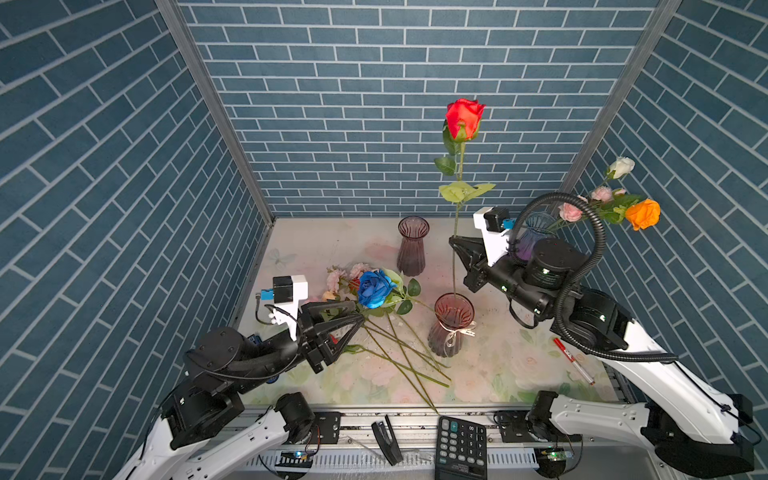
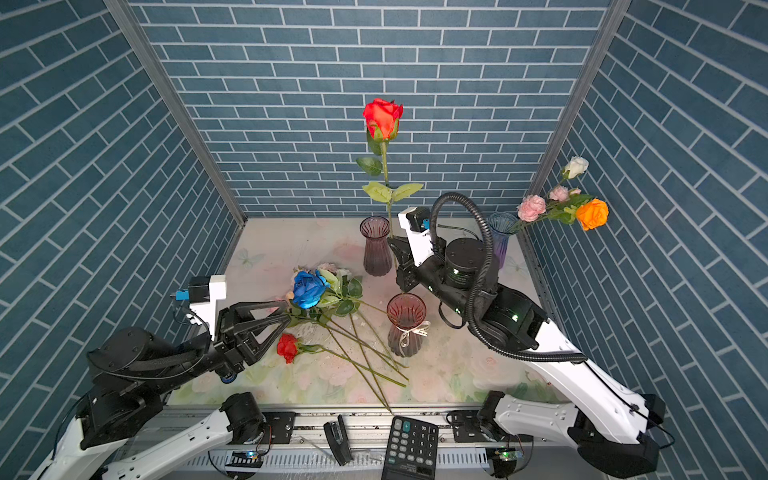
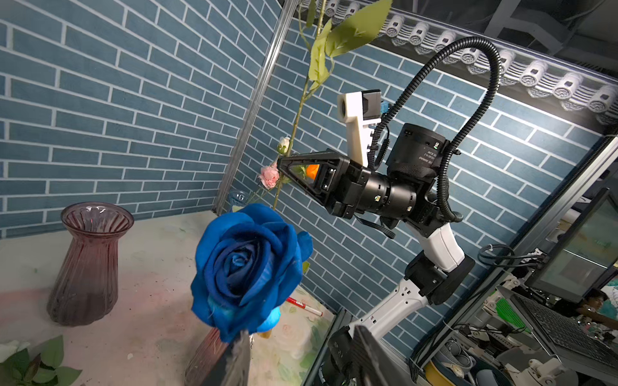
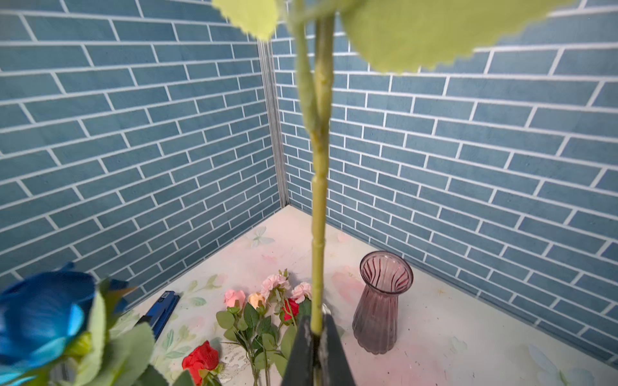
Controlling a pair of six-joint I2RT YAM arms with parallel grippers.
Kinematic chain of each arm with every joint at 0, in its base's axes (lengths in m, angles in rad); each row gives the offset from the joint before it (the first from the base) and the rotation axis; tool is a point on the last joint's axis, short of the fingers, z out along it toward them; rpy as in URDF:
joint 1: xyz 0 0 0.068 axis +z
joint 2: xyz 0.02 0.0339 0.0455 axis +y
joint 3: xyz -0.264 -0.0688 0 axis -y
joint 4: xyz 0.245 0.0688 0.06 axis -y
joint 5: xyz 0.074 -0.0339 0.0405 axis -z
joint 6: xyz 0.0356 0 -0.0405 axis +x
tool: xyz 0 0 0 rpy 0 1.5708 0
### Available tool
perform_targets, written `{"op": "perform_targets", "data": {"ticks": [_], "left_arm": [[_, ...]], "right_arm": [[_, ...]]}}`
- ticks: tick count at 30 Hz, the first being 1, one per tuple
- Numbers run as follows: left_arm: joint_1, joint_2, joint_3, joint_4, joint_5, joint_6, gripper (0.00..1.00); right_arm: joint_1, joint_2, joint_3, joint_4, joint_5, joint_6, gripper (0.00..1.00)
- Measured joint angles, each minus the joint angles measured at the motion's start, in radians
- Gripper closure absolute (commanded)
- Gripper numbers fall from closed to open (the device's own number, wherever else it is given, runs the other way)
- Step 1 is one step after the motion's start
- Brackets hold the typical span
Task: Arrange the flowers into the vase
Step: 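Carry the red rose above the pink vase with the right gripper while the left withdraws, then lower the red rose into the pink ribbon-tied vase and open the right gripper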
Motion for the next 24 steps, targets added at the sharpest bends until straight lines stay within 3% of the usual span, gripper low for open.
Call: {"op": "perform_targets", "data": {"ticks": [10,16,17,19,20,22,24], "left_arm": [[0.0,-0.031,-0.039,0.009,-0.007,-0.02,0.51],[0.0,-0.024,-0.044,0.022,-0.007,-0.027,0.52],[0.0,-0.022,-0.045,0.026,-0.007,-0.028,0.51],[0.0,-0.021,-0.048,0.034,-0.008,-0.031,0.51],[0.0,-0.021,-0.051,0.037,-0.009,-0.033,0.51],[0.0,-0.021,-0.06,0.042,-0.013,-0.039,0.51],[0.0,-0.022,-0.069,0.04,-0.021,-0.043,0.51]], "right_arm": [[-0.038,-0.147,-0.311,0.126,0.011,0.145,1.0],[-0.038,-0.174,-0.414,0.164,0.016,0.235,1.0],[-0.039,-0.174,-0.423,0.166,0.016,0.248,0.91],[-0.039,-0.168,-0.428,0.164,0.012,0.275,0.51],[-0.039,-0.161,-0.427,0.161,0.009,0.281,0.4],[-0.04,-0.14,-0.413,0.131,0.005,0.282,0.33],[-0.04,-0.119,-0.39,0.092,0.002,0.279,0.31]]}}
